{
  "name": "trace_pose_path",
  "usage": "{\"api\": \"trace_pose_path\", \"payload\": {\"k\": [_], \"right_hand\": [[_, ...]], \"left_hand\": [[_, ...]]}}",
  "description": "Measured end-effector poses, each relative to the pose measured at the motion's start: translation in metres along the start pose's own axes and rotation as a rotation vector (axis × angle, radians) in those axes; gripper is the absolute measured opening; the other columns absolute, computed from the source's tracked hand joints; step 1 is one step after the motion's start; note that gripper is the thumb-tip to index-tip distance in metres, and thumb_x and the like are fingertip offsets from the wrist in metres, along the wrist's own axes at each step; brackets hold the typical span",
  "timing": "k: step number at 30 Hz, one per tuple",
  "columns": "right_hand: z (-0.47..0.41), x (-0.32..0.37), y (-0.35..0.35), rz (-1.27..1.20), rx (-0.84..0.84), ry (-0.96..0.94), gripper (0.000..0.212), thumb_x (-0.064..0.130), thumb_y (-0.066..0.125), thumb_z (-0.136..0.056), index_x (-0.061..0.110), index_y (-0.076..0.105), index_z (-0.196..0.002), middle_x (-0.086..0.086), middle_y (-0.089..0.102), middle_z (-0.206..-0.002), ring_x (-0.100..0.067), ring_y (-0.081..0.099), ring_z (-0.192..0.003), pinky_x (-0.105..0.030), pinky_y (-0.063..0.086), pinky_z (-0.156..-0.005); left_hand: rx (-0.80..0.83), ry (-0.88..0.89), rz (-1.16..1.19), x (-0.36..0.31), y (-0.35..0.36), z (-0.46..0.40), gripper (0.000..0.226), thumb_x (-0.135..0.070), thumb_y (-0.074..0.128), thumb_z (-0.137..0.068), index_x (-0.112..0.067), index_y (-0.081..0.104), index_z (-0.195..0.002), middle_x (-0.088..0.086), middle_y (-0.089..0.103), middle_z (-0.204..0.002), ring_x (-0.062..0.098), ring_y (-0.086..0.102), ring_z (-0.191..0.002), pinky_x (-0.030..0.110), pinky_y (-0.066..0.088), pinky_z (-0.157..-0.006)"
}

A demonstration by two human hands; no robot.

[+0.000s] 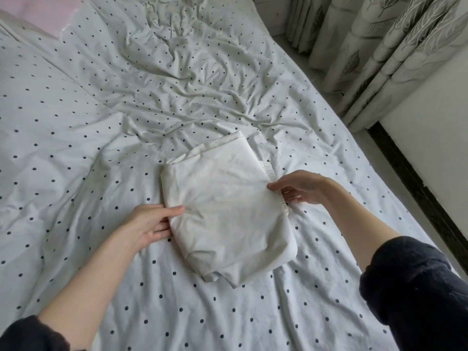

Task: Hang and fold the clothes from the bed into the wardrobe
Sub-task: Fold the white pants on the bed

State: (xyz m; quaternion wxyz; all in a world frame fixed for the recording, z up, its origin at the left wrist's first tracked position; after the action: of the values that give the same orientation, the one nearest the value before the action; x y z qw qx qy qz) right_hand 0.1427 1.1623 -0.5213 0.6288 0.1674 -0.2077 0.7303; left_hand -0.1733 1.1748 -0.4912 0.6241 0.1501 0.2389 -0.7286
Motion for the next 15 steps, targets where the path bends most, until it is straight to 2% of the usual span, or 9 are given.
{"api": "trace_pose_path", "payload": {"k": [4,8,11,15], "right_hand": [[0.003,0.001,0.003,0.011,0.019,0.033,0.021,0.023,0.076,-0.076,0.013,0.065,-0.091,-0.002,0.063,-0.081,-0.014,0.055,-0.067,-0.022,0.035,-0.056],[0.009,-0.002,0.007,-0.069,0.082,-0.014,0.010,0.020,0.070,-0.082,0.016,0.061,-0.080,0.004,0.063,-0.079,-0.013,0.053,-0.072,-0.022,0.036,-0.061],[0.013,-0.007,0.011,-0.133,0.093,-0.065,0.014,0.014,0.065,-0.086,0.016,0.058,-0.074,0.006,0.062,-0.069,-0.011,0.052,-0.067,-0.021,0.034,-0.058],[0.018,-0.008,0.014,-0.180,0.045,-0.096,0.018,0.009,0.066,-0.084,0.014,0.058,-0.069,0.002,0.060,-0.069,-0.012,0.053,-0.066,-0.021,0.037,-0.059]], "left_hand": [[0.015,-0.001,-0.017,-0.003,-0.002,0.000,0.013,-0.003,0.069,-0.080,-0.007,0.060,-0.090,0.010,0.067,-0.088,0.019,0.063,-0.078,0.032,0.051,-0.067],[0.048,-0.060,0.048,0.000,-0.010,0.000,0.009,-0.003,0.064,-0.084,-0.006,0.060,-0.091,0.011,0.065,-0.091,0.021,0.062,-0.081,0.037,0.046,-0.084],[0.052,-0.068,0.042,-0.001,-0.012,0.000,0.012,-0.003,0.064,-0.083,-0.005,0.060,-0.094,0.012,0.065,-0.092,0.022,0.062,-0.082,0.038,0.046,-0.090],[0.067,-0.060,0.054,-0.002,-0.012,0.004,0.009,-0.003,0.063,-0.085,-0.005,0.060,-0.093,0.012,0.065,-0.091,0.021,0.062,-0.081,0.037,0.046,-0.087]]}}
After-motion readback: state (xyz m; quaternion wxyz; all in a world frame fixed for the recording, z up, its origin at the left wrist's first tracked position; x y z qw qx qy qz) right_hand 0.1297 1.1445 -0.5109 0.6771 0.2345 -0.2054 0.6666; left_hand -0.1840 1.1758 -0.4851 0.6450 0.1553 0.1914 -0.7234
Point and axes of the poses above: each hand's wrist, its own z-axis away from the middle knuckle, its own y-axis out of the palm, x = y × z, the point moved 1 cm from there along -z, towards the middle knuckle
